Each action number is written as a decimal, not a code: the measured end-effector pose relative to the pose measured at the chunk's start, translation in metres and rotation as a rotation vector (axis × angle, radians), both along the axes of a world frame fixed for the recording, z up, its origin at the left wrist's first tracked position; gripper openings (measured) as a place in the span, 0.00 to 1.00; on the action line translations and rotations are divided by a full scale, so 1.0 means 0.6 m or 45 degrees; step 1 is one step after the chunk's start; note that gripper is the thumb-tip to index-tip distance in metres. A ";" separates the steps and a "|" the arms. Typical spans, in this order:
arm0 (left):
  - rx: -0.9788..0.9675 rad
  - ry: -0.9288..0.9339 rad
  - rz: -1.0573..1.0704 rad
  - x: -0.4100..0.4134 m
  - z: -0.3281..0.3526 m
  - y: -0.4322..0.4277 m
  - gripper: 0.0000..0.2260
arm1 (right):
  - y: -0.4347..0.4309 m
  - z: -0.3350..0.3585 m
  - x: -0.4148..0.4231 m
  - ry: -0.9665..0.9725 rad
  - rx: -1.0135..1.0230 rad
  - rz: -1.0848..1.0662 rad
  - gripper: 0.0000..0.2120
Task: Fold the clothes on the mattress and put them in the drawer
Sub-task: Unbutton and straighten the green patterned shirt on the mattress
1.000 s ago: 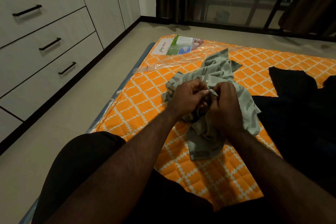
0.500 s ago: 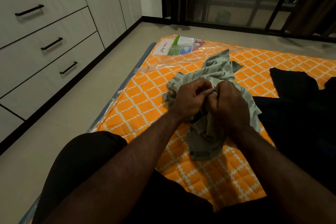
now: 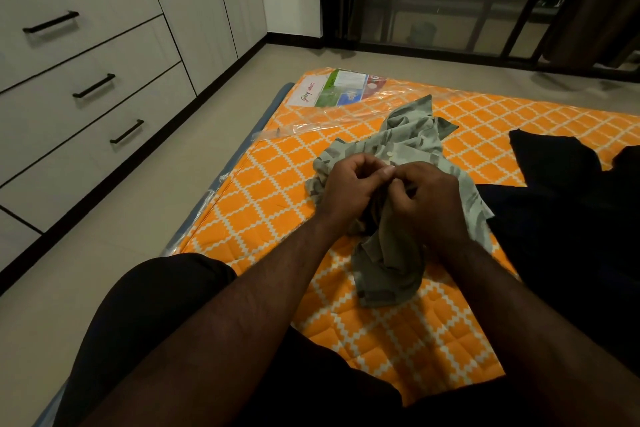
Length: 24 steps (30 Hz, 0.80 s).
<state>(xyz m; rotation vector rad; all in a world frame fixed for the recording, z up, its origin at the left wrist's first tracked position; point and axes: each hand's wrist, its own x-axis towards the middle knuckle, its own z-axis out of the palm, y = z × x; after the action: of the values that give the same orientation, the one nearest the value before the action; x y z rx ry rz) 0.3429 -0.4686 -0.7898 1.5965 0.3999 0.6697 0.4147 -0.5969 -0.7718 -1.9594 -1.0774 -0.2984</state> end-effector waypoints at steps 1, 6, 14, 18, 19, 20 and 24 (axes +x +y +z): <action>-0.009 -0.003 0.002 0.000 0.000 0.001 0.03 | 0.000 0.001 0.000 0.034 0.013 -0.004 0.06; 0.078 0.024 -0.020 -0.002 0.009 -0.002 0.06 | 0.003 0.003 0.012 0.436 0.186 -0.073 0.06; 0.198 0.033 -0.061 0.003 0.008 -0.005 0.06 | 0.000 0.011 0.016 0.569 0.230 -0.093 0.10; 0.173 0.050 -0.086 0.007 0.009 -0.007 0.06 | 0.001 0.013 0.007 0.555 0.230 -0.034 0.12; 0.156 0.061 -0.100 0.007 0.009 -0.006 0.06 | 0.002 0.013 0.006 0.539 0.221 -0.037 0.13; 0.140 0.067 -0.119 0.007 0.010 -0.006 0.06 | 0.002 0.014 0.004 0.524 0.215 -0.044 0.13; 0.201 0.079 -0.137 0.007 0.013 -0.004 0.07 | 0.001 0.021 0.003 0.456 0.219 -0.105 0.11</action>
<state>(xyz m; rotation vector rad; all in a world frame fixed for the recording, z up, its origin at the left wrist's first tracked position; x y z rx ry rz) 0.3472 -0.4712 -0.7817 1.7792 0.3100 0.5816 0.4167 -0.5963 -0.7595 -1.8182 -0.7175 -0.0751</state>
